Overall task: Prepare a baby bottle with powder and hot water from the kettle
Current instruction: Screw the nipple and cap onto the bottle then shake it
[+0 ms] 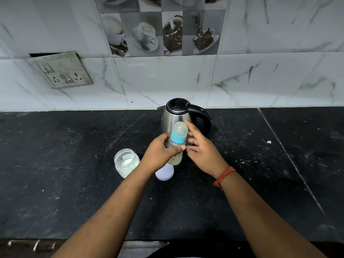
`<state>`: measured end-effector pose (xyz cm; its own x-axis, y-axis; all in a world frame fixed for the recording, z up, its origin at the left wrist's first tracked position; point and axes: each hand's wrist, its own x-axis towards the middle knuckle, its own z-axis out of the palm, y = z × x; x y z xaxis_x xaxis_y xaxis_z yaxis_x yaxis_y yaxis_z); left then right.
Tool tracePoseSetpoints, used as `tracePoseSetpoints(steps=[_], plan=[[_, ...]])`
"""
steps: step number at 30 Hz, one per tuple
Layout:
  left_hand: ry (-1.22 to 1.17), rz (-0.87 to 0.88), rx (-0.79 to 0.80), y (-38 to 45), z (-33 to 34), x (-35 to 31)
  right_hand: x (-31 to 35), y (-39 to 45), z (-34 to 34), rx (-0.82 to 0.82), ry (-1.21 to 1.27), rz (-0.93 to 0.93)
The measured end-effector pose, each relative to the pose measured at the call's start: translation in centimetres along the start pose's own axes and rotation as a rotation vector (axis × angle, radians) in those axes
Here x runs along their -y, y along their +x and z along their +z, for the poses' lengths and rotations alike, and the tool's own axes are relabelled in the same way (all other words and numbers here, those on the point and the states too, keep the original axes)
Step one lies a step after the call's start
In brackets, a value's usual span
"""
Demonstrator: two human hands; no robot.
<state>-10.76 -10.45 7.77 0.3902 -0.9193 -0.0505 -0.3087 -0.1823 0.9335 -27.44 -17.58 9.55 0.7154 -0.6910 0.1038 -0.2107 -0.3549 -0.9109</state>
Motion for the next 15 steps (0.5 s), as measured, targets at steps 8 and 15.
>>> tracePoseSetpoints(steps=[8,15], plan=[[-0.098,-0.024,0.087,0.1,0.6,-1.3,0.3,0.0,1.2,-0.126,-0.292,-0.058],[-0.038,-0.022,0.130,0.2,0.8,-2.2,0.5,0.5,0.9,-0.207,-0.287,-0.073]])
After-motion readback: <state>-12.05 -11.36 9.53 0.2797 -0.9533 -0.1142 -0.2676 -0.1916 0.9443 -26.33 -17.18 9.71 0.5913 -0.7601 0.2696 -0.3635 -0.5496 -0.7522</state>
